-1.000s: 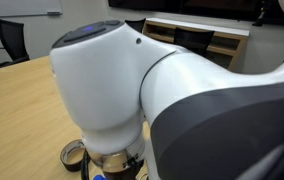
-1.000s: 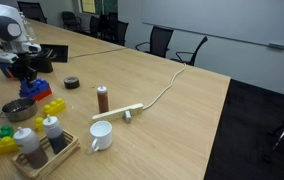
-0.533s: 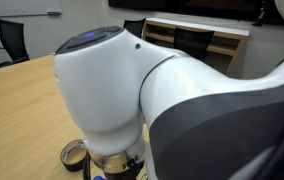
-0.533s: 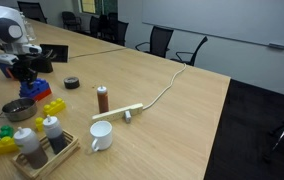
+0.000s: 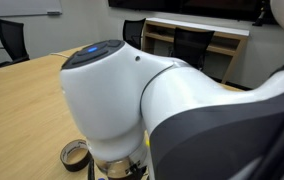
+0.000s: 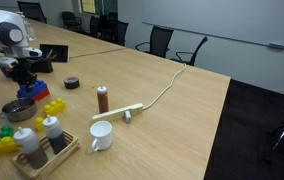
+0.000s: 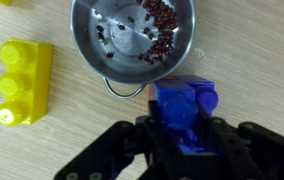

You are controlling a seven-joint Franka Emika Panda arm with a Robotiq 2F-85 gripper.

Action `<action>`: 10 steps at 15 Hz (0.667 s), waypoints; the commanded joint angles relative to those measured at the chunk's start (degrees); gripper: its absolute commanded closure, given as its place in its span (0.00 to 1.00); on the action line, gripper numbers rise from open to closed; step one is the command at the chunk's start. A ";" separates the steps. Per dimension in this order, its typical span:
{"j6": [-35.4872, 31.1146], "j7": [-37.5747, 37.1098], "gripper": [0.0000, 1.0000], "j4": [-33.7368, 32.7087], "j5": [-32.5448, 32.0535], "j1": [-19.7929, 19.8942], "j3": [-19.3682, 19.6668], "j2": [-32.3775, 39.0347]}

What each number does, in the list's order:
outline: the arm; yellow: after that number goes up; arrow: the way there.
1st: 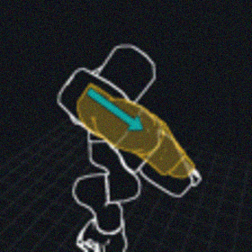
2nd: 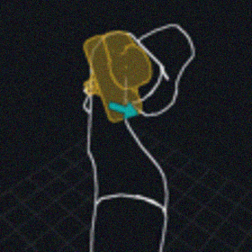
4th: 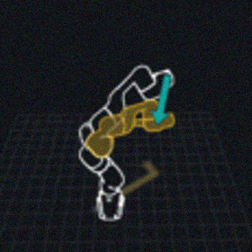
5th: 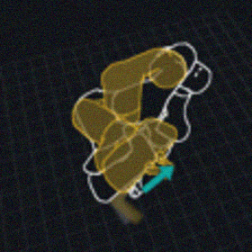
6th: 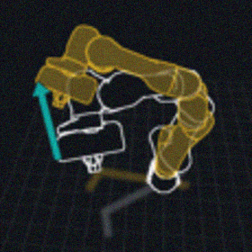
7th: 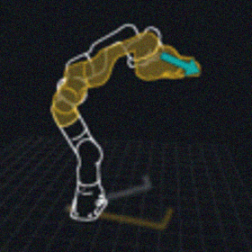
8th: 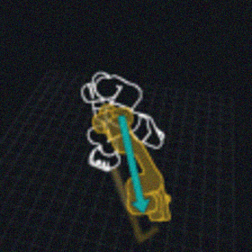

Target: Take the blue legos at the left of the green legos and put them on the blue legos

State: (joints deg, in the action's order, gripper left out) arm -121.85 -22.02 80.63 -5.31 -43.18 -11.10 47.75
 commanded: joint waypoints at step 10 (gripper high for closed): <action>2.98 2.60 0.90 -0.37 3.60 0.41 -0.76 1.81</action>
State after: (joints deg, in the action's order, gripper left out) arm -120.82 -20.96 80.60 -3.58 -43.11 -11.21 47.78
